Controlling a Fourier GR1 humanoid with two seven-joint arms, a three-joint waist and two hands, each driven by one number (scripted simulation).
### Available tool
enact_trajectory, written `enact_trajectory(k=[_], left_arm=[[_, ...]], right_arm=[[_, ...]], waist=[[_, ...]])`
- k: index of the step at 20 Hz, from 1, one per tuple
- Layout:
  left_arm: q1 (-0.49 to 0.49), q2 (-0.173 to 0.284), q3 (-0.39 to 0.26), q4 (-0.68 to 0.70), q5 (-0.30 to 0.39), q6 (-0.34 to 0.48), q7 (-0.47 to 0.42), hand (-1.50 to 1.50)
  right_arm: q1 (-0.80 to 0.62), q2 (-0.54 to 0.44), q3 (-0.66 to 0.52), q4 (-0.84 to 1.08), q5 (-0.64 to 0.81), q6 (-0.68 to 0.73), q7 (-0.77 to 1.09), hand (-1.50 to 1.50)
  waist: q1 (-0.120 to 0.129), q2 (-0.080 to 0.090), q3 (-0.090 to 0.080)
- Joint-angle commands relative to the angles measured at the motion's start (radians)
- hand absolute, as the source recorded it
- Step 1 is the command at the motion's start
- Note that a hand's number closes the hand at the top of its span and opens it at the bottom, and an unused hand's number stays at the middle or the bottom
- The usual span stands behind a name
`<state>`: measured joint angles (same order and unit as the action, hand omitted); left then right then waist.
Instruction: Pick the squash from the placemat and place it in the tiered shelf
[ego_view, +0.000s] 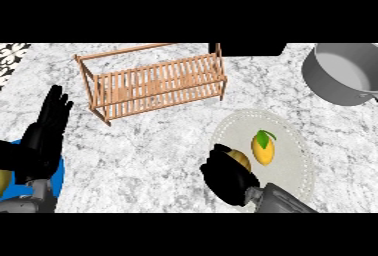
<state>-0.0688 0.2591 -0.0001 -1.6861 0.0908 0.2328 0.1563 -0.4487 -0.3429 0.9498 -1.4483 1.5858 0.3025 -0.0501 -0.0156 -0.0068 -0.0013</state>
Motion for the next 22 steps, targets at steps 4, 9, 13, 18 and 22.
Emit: enact_trajectory(k=[4, 9, 13, 18, 22], left_arm=[[0.026, 0.011, 0.029, -0.004, 0.003, 0.008, -0.009, 0.00], [0.006, 0.012, 0.012, -0.016, 0.012, -0.017, -0.008, 0.00], [-0.024, -0.014, -0.027, -0.011, -0.007, -0.003, 0.020, 0.00], [-0.019, -0.028, -0.042, 0.012, -0.025, 0.002, 0.000, 0.00], [-0.054, -0.021, -0.032, 0.022, -0.028, 0.007, 0.025, 0.00]], right_arm=[[0.269, 0.333, -0.280, 0.000, -0.235, 0.072, 0.387, 1.50], [0.334, 0.338, -0.231, -0.127, -0.440, -0.019, 0.610, 1.50], [0.297, 0.341, -0.101, -0.250, -0.585, -0.113, 0.832, 1.50], [0.176, 0.342, -0.065, -0.437, -0.663, -0.328, 1.034, 1.50], [0.026, 0.343, -0.038, -0.500, -0.596, -0.404, 1.278, 1.50]], waist=[[-0.058, 0.013, 0.008], [0.020, 0.012, 0.006], [0.036, 0.007, 0.003], [0.041, 0.002, 0.001], [0.030, -0.002, -0.001]])
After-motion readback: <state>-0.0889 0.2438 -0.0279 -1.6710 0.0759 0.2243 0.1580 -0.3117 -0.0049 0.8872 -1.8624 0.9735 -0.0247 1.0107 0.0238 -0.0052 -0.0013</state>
